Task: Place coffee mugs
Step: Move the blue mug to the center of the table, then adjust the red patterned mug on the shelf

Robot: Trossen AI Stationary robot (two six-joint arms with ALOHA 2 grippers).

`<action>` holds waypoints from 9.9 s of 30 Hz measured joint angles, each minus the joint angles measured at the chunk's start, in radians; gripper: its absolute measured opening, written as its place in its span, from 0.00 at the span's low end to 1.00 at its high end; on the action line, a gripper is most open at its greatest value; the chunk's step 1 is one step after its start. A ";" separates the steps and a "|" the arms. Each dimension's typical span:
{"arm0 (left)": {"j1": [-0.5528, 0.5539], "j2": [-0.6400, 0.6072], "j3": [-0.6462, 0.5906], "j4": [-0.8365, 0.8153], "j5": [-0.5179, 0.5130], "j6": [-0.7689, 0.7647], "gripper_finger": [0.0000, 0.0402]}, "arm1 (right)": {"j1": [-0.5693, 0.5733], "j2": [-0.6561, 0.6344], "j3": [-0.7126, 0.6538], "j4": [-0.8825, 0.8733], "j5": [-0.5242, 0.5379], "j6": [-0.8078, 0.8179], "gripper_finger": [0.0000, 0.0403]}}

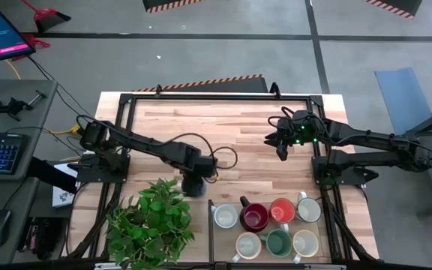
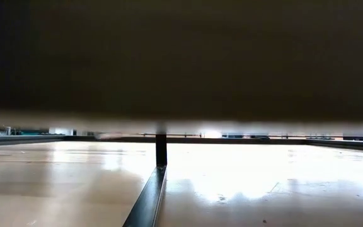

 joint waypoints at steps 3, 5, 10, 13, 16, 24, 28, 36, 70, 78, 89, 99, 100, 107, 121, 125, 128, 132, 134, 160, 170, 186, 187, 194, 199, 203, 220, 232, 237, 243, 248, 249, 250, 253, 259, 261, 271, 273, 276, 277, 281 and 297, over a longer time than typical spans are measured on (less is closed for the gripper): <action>0.027 -0.009 0.071 -0.083 -0.039 0.038 0.01 | 0.000 0.000 0.000 -0.001 0.008 0.000 0.21; 0.044 -0.009 0.126 -0.117 -0.043 0.059 0.01 | 0.000 0.000 0.000 -0.002 0.008 0.001 0.21; 0.074 -0.008 0.237 -0.170 -0.104 0.131 0.01 | 0.000 0.000 0.000 -0.002 0.004 0.005 0.21; 0.098 -0.008 0.330 -0.243 -0.154 0.149 0.01 | 0.000 0.000 0.000 -0.002 0.004 0.007 0.21; 0.110 -0.008 0.402 -0.289 -0.196 0.157 0.01 | 0.000 0.000 0.000 -0.003 0.004 0.007 0.21; 0.087 -0.009 0.536 -0.300 -0.191 0.155 0.01 | 0.000 0.000 0.000 -0.004 0.001 0.003 0.21; 0.082 -0.009 0.551 -0.302 -0.210 0.153 0.01 | 0.000 0.000 0.000 -0.005 0.001 0.003 0.21; 0.084 0.054 0.551 -0.275 -0.207 0.211 0.01 | 0.000 0.000 0.000 -0.005 0.000 0.007 0.21; 0.133 0.369 0.551 -0.118 -0.048 0.350 0.01 | 0.000 -0.002 0.000 0.030 0.044 0.000 0.21; 0.123 0.381 0.551 -0.067 -0.048 0.349 0.01 | 0.000 -0.002 0.000 0.030 0.044 0.004 0.21; 0.119 0.381 0.551 -0.064 -0.048 0.411 0.01 | 0.000 -0.002 0.000 0.029 0.044 0.000 0.21; 0.123 0.397 0.552 -0.054 -0.048 0.384 0.01 | 0.000 -0.002 0.000 0.029 0.050 0.007 0.21; 0.123 0.397 0.552 -0.057 -0.049 0.384 0.02 | 0.000 -0.002 0.000 0.029 0.050 0.007 0.21; 0.127 0.412 0.550 -0.073 -0.040 0.410 0.02 | 0.000 -0.002 0.000 0.029 0.051 0.007 0.21; 0.128 0.423 0.551 -0.062 -0.032 0.435 0.03 | 0.000 -0.002 0.000 0.029 0.051 0.005 0.21; 0.128 0.423 0.551 -0.062 -0.032 0.428 0.03 | 0.000 -0.002 0.000 0.029 0.041 0.009 0.21; 0.128 0.423 0.551 -0.063 -0.032 0.428 0.04 | 0.000 -0.002 0.000 0.029 0.039 0.009 0.21; 0.128 0.423 0.551 -0.063 -0.032 0.408 0.07 | 0.000 -0.002 0.000 0.029 0.038 0.026 0.21; 0.128 0.423 0.551 -0.063 -0.032 0.400 0.10 | 0.000 -0.002 0.000 0.029 0.038 0.030 0.21; 0.129 0.217 0.552 -0.105 -0.102 0.376 0.31 | 0.000 -0.002 0.000 0.029 0.036 0.028 0.21; 0.191 0.021 0.552 -0.280 -0.136 0.318 0.31 | 0.000 0.000 0.000 0.057 -0.014 0.053 0.21; 0.246 -0.291 -0.050 -0.164 -0.049 0.084 0.31 | 0.147 0.117 0.195 0.017 -0.011 -0.153 0.21; 0.244 -0.322 -0.107 -0.124 -0.049 0.060 0.31 | 0.170 0.143 0.223 -0.019 -0.009 -0.167 0.21; 0.236 -0.457 -0.292 -0.015 -0.082 -0.114 0.31 | 0.338 0.340 0.499 -0.303 0.024 -0.262 0.21; 0.234 -0.469 -0.297 -0.004 -0.172 -0.121 0.31 | 0.427 0.402 0.629 -0.398 0.052 -0.267 0.21; 0.234 -0.469 -0.297 -0.008 -0.213 -0.109 0.31 | 0.491 0.441 0.626 -0.385 0.081 -0.189 0.21; 0.213 -0.476 -0.389 -0.013 -0.216 -0.027 0.31 | 0.646 0.824 0.883 -0.373 0.140 -0.069 0.21; 0.207 -0.476 -0.411 -0.014 -0.216 -0.013 0.31 | 0.647 0.891 0.934 -0.389 0.222 0.034 0.21; 0.208 -0.476 -0.411 -0.012 -0.216 -0.009 0.31 | 0.657 0.927 0.932 -0.387 0.188 0.063 0.16; 0.208 -0.476 -0.411 -0.012 -0.218 0.001 0.31 | 0.676 0.936 0.932 -0.372 0.179 0.064 0.06; 0.208 -0.476 -0.411 -0.011 -0.219 -0.006 0.31 | 0.684 0.936 0.932 -0.363 0.180 0.065 0.01; 0.208 -0.476 -0.411 -0.011 -0.218 -0.008 0.31 | 0.684 0.936 0.932 -0.362 0.190 0.071 0.00; 0.207 -0.476 -0.411 -0.011 -0.217 -0.009 0.31 | 0.684 0.936 0.932 -0.362 0.198 0.074 0.00; 0.207 -0.476 -0.411 -0.011 -0.215 -0.009 0.31 | 0.683 0.936 0.932 -0.362 0.218 0.079 0.00; 0.208 -0.476 -0.411 -0.010 -0.213 -0.009 0.31 | 0.683 0.954 0.931 -0.360 0.214 0.092 0.00; 0.208 -0.476 -0.411 -0.009 -0.213 -0.009 0.31 | 0.683 0.958 0.931 -0.365 0.214 0.098 0.00; 0.208 -0.475 -0.411 -0.007 -0.212 -0.009 0.31 | 0.682 0.989 0.930 -0.362 0.213 0.118 0.00; 0.208 -0.475 -0.411 -0.005 -0.212 -0.009 0.31 | 0.682 0.993 0.930 -0.353 0.208 0.131 0.00; 0.207 -0.475 -0.411 -0.003 -0.212 -0.005 0.31 | 0.683 1.000 0.930 -0.352 0.184 0.132 0.00; 0.208 -0.475 -0.411 -0.002 -0.212 0.000 0.31 | 0.683 1.001 0.930 -0.346 0.174 0.132 0.00; 0.207 -0.475 -0.411 0.007 -0.214 0.008 0.31 | 0.690 1.001 0.930 -0.334 0.156 0.132 0.00; 0.208 -0.475 -0.410 0.039 -0.216 0.035 0.31 | 0.738 1.001 0.930 -0.286 0.083 0.124 0.00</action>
